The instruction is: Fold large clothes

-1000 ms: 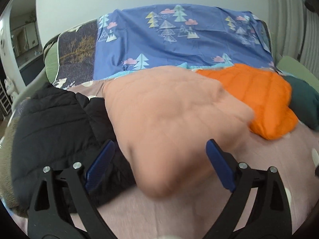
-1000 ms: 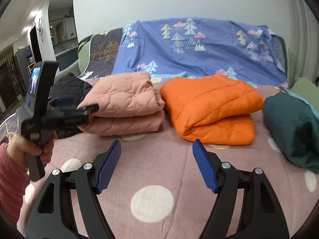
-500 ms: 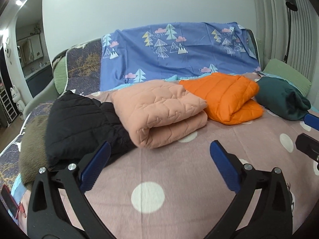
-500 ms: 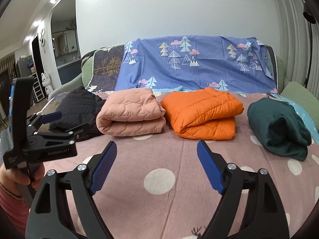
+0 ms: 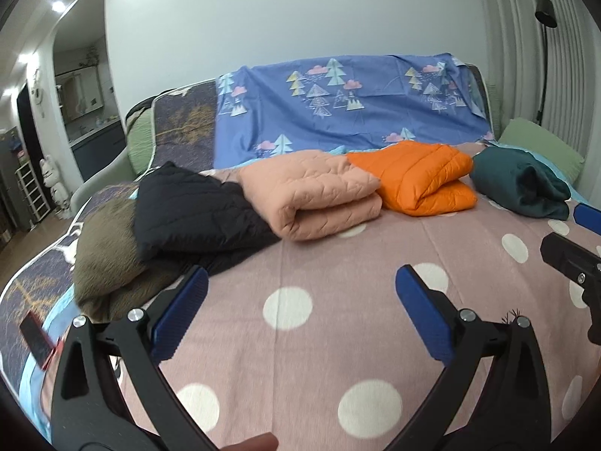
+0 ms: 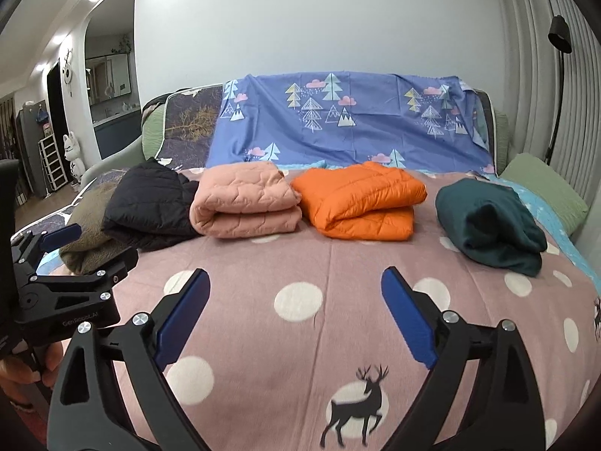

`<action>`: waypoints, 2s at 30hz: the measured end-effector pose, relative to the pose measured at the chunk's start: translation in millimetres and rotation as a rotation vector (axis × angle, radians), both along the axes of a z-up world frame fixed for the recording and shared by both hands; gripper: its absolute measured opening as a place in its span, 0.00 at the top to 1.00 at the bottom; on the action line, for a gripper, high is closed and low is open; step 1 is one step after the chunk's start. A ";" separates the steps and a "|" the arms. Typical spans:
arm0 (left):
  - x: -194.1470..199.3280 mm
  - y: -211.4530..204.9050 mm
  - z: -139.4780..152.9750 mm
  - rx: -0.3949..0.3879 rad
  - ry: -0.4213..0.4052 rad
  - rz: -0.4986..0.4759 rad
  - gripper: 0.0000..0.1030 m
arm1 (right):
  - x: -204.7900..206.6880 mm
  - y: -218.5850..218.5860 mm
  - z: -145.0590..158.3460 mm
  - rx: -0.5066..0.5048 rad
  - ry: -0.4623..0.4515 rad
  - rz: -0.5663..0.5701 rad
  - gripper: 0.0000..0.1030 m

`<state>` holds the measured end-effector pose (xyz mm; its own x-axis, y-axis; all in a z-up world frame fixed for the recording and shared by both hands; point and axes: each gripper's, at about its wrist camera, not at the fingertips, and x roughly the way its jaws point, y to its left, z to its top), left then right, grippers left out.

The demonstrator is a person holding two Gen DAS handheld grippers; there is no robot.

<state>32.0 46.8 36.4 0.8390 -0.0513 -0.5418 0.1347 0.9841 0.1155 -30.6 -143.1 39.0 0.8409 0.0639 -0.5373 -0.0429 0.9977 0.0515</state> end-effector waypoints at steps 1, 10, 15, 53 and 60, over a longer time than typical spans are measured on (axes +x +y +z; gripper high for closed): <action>-8.6 2.4 0.2 -0.012 -0.003 0.001 0.02 | -3.3 0.4 -0.3 0.002 0.001 0.001 0.10; -58.5 0.0 -0.3 0.018 -0.026 -0.010 0.02 | -32.7 10.5 0.9 -0.030 -0.016 -0.004 0.04; -69.6 3.7 -3.0 0.015 -0.015 0.022 0.02 | -41.6 16.5 0.3 -0.046 -0.015 -0.002 0.04; -50.8 16.5 -16.8 -0.060 0.111 0.097 0.02 | -17.6 29.1 -14.4 -0.112 0.020 -0.043 0.04; -46.1 26.8 -18.8 -0.073 0.111 0.115 0.02 | -11.2 39.6 -14.8 -0.128 0.021 -0.019 0.04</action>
